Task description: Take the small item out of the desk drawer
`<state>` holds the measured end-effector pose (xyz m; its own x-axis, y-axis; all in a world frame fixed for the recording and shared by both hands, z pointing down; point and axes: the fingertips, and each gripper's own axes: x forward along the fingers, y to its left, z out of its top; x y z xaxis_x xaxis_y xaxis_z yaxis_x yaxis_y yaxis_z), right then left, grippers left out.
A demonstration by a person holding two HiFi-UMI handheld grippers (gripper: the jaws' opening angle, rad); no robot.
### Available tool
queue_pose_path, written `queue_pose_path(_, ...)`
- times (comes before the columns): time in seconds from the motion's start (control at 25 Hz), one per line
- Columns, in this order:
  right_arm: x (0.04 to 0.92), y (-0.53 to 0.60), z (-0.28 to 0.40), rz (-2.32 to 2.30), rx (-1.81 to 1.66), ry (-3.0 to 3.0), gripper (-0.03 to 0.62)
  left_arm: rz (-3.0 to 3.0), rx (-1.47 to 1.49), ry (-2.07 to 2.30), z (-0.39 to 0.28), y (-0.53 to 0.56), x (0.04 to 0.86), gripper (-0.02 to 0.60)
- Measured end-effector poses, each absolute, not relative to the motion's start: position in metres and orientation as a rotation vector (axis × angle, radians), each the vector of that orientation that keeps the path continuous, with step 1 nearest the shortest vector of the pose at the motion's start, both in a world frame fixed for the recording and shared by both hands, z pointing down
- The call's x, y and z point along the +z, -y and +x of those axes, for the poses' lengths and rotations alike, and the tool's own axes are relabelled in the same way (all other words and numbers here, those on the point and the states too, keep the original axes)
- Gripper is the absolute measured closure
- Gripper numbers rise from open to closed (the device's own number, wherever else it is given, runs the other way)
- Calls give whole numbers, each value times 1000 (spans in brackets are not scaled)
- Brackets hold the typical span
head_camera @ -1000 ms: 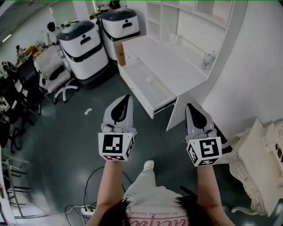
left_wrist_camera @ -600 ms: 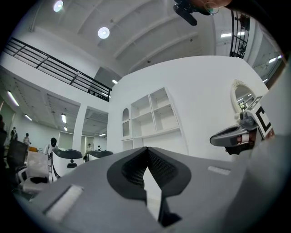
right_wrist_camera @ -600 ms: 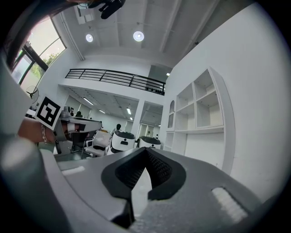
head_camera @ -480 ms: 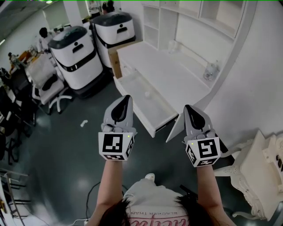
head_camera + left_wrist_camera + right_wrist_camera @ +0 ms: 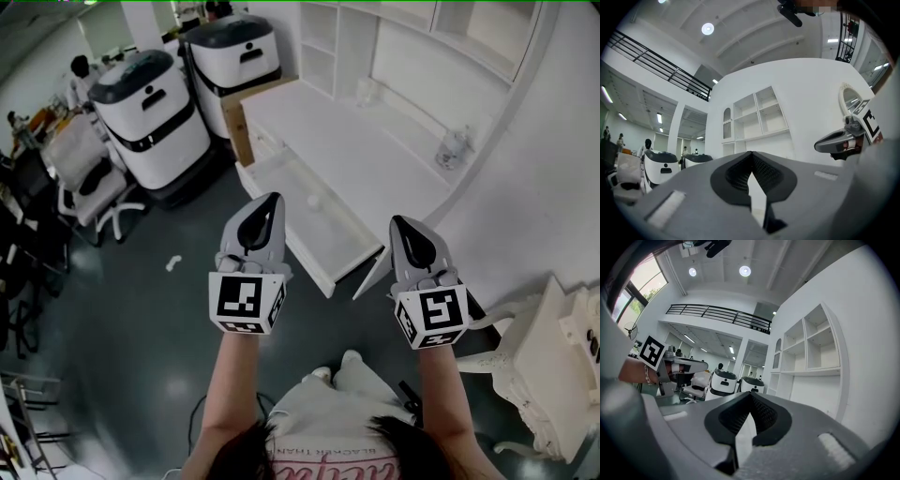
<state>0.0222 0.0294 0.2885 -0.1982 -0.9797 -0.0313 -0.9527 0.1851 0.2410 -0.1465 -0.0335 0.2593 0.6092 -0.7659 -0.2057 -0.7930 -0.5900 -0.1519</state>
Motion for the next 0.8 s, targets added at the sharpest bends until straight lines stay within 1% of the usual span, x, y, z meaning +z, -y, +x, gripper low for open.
queue_pose_path(0.44, 296, 15, 47, 1899, -279, 2357, 594, -2591, 139, -1337, -128, 72, 270, 566)
queue_pose_path(0.8, 298, 84, 77, 1854, -268, 2407, 594, -2566, 131, -1412, -103, 136, 271, 566)
